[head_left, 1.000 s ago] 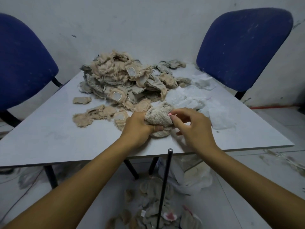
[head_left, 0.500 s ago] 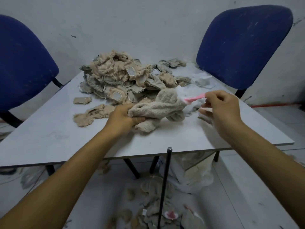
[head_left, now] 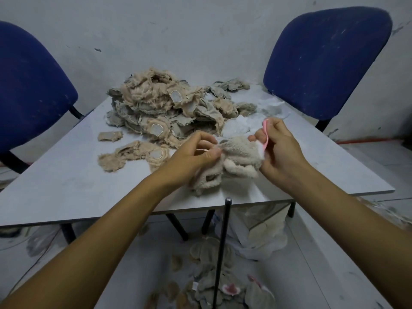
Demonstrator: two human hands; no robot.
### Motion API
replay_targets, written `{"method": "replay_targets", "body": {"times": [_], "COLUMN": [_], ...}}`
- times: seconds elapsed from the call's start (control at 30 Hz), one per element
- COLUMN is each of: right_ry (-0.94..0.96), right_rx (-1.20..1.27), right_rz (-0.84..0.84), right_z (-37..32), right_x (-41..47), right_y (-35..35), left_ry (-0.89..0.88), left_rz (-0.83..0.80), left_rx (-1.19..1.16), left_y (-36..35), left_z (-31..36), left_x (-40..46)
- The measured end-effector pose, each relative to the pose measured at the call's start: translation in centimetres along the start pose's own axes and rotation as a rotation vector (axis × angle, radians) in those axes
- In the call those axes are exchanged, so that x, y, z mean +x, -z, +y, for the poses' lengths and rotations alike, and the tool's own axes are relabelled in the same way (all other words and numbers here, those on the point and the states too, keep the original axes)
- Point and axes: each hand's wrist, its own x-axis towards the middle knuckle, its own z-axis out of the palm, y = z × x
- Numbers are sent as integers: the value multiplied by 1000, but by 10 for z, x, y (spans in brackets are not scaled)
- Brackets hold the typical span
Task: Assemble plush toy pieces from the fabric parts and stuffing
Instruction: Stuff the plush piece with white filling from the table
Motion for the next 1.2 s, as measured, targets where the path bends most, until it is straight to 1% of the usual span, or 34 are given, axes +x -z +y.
{"method": "replay_targets", "body": {"times": [0.07,0.1,0.13,0.17,0.2,0.23,0.27,0.3,0.33,0.37,0.43,0.47,0.53,0.6,0.67,0.83,0.87,0.9,0.93,1.0,1.03,1.07,1.1,1.13,1.2], "right_ry": [2,16,69,166,304,486,677,826,896,871,653,553,445,403,394,341,359,419,517,724,782,800,807,812,800], "right_rx": [-20,-74,-202,-406,-642,-862,-1016,-1115,-1196,-1257,-1329,-1347,-1289,-1175,-1119,-1042,-1044,-1092,-1195,-1431,-1496,-1529,-1546,-1558,-1564], "right_rz": [-71,-90,-83,-49,4,84,145,169,145,82,-27,-52,-46,-37,-32,-78,-81,-83,-95,-184,-252,-302,-327,-339,-351], "right_z": [1,1,2,3,5,8,11,14,18,22,31,34,34,31,27,23,23,23,21,16,12,10,8,6,5], "right_x": [-3,-4,-5,-5,-7,-9,-12,-17,-21,-24,-26,-26,-24,-23,-19,-17,-20,-22,-24,-28,-29,-31,-32,-34,-37], "right_y": [-7,-10,-12,-12,-11,-9,-6,-6,-5,-6,-6,-5,-4,-3,1,8,9,9,9,6,4,3,3,3,4], "left_ry": [39,45,27,-3,-31,-52,-63,-63,-52,-33,15,35,44,27,25,119,137,137,96,-110,-224,-305,-337,-331,-268], "left_rz": [7,12,40,97,183,275,344,384,403,408,374,338,275,243,230,265,270,291,346,501,536,529,494,449,371], "left_rx": [-1,32,104,184,247,284,285,248,187,114,-50,-146,-307,-398,-445,-447,-455,-433,-329,87,303,483,610,686,723], "left_y": [-2,-3,-5,-7,-9,-11,-14,-16,-18,-21,-26,-30,-37,-38,-39,-45,-45,-44,-43,-41,-40,-39,-38,-37,-33], "left_z": [0,1,2,4,4,4,4,2,1,0,1,1,2,1,1,1,4,6,8,10,11,13,14,14,13], "left_x": [3,4,5,5,6,7,7,8,8,8,9,9,7,4,0,-6,-7,-9,-11,-16,-17,-19,-19,-20,-21]}}
